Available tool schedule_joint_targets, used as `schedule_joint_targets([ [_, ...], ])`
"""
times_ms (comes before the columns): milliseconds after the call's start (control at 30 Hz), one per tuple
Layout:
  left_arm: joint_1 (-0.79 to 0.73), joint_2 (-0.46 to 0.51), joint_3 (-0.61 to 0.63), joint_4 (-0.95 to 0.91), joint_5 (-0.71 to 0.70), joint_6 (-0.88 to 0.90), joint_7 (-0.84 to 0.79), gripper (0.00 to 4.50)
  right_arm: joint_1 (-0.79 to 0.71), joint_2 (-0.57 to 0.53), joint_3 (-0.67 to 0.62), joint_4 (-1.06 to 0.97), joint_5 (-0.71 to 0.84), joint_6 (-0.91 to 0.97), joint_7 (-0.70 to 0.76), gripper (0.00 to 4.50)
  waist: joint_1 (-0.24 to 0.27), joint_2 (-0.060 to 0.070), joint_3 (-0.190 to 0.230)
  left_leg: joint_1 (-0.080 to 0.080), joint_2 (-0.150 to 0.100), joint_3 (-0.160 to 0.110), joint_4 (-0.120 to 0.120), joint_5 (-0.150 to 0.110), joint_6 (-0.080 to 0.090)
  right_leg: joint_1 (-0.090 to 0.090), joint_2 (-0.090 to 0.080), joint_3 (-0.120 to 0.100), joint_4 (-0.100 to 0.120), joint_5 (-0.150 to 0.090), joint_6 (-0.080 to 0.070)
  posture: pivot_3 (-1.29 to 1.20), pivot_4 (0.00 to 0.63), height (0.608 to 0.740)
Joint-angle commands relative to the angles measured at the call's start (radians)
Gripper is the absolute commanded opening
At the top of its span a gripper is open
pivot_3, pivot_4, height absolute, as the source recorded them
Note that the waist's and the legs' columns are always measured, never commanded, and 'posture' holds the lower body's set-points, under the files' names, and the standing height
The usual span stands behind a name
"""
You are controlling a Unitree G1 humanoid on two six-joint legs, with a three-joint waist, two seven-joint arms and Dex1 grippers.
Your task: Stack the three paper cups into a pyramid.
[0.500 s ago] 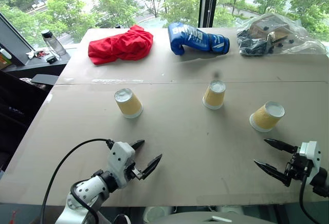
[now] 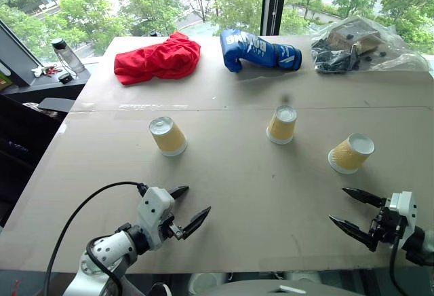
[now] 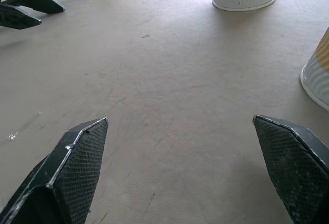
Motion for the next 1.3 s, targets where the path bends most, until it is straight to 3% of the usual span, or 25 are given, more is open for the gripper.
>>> schedule_joint_targets([
  [33, -0.007, 0.004, 0.015, 0.009, -0.011, 0.000, -0.007, 4.50, -0.011, 0.004, 0.000, -0.022, 0.006, -0.018, -0.007, 4.45, 0.000, 0.000, 0.000, 0.000, 0.000, 0.000, 0.000, 0.000, 0.000, 0.000, 0.000, 0.000, 0.000, 0.000, 0.000, 0.00, 0.150, 0.737],
  [500, 0.049, -0.050, 0.126, -0.040, -0.124, -0.028, -0.007, 4.50, -0.071, -0.002, 0.054, -0.055, 0.028, 0.022, 0.007, 4.45, 0.000, -0.005, 0.004, -0.001, 0.000, 0.000, 0.000, 0.000, 0.000, -0.001, 0.000, 0.000, 0.000, 0.000, 0.000, 0.00, 0.150, 0.737],
  [700, -0.016, -0.143, 0.226, -0.062, -0.173, -0.037, 0.130, 4.50, -0.135, -0.009, 0.110, -0.214, 0.121, 0.164, -0.024, 4.45, 0.001, -0.007, 0.005, -0.002, 0.000, 0.000, 0.000, 0.000, 0.000, -0.002, -0.001, 0.000, 0.000, 0.000, 0.000, 0.00, 0.150, 0.737],
  [967, -0.204, -0.184, 0.263, -0.001, -0.040, -0.103, 0.298, 4.50, -0.225, -0.013, 0.165, -0.338, 0.177, 0.294, -0.076, 4.45, 0.003, -0.009, 0.006, -0.002, -0.001, -0.001, 0.000, 0.000, 0.000, -0.001, 0.000, -0.001, 0.000, 0.002, 0.003, 0.00, 0.150, 0.737],
  [1133, -0.307, -0.196, 0.223, 0.107, 0.062, -0.148, 0.350, 4.50, -0.260, -0.003, 0.173, -0.344, 0.169, 0.298, -0.089, 4.45, 0.001, -0.010, 0.007, -0.002, -0.001, -0.001, 0.001, 0.000, -0.001, -0.001, 0.000, -0.001, 0.000, 0.003, 0.004, 0.00, 0.150, 0.737],
  [1300, -0.397, -0.198, 0.192, 0.238, 0.076, -0.182, 0.326, 4.50, -0.297, 0.028, 0.176, -0.331, 0.153, 0.280, -0.120, 4.45, 0.001, -0.010, 0.007, -0.002, -0.001, -0.001, 0.001, 0.001, -0.001, -0.001, 0.004, -0.002, 0.001, 0.003, 0.004, 0.00, 0.150, 0.737],
])
